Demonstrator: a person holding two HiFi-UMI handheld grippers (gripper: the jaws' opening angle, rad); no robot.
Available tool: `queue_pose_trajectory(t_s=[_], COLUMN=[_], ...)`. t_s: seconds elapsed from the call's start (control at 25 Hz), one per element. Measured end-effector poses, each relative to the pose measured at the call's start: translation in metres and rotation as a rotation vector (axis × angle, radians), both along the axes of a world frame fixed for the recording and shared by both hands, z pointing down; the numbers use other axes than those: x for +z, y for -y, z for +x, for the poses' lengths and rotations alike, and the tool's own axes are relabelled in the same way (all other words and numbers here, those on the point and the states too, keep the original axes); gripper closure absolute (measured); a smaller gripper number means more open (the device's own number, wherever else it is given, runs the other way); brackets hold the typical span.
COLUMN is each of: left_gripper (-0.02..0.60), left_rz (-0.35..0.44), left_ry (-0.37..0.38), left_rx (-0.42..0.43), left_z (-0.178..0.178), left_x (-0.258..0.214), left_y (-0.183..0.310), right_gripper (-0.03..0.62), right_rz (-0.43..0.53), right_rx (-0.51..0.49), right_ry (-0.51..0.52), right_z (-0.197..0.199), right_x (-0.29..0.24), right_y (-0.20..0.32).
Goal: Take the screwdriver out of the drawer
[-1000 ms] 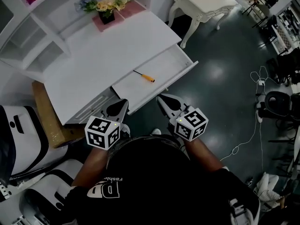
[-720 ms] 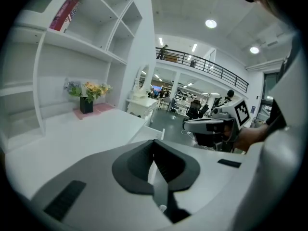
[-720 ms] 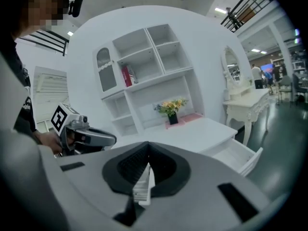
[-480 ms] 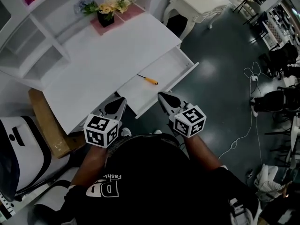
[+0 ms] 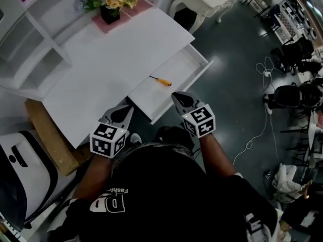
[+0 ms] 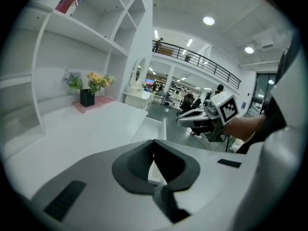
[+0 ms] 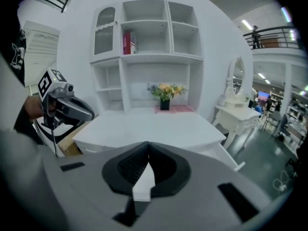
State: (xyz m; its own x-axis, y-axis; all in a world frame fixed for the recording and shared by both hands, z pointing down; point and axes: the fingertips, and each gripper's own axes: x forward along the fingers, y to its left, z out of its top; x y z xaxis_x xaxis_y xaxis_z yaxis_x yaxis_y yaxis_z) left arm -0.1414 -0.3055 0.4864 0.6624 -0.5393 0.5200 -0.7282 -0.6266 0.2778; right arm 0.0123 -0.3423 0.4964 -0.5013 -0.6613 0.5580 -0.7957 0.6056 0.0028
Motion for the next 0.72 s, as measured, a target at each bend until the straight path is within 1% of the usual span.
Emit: queue_pose_trajectory(t_s=[0.12,0.28,0.4,0.52,0.72], left_gripper=[0.568,0.568,0.568,0.568,0.568], left_rz=[-0.018,-0.022,-0.029,-0.053,-0.092], left_ry=[-0.003,-0.013,-0.013,-0.015,-0.015], left_rx=[0.003,-0.015,-0.053,-0.095,-0.173], left_z=[-0.005,-0.006,-0.011,-0.015,-0.021], left_x=[0.006,0.007,0.015,0.025,0.04], left_y=[0.001,0.008,0.017,0.022,0.028], right_gripper=[0.583,0.582,0.576,0.571,0.568], right_rz=[-0.025,-0.085,-0.127,-0.154,-0.176], right_rx=[-0.039,-0.102,-0.147,-0.197,-0.251], right_ry=[-0.092,-0.198,-0.249,-0.296,-0.334], right_z=[-0.006,-0.007,-0.007,-0.006,-0.001], right_x=[0.02,0.054,0.079,0.099,0.128], right_y=[0.004,0.013,0.023,0.036,0.063])
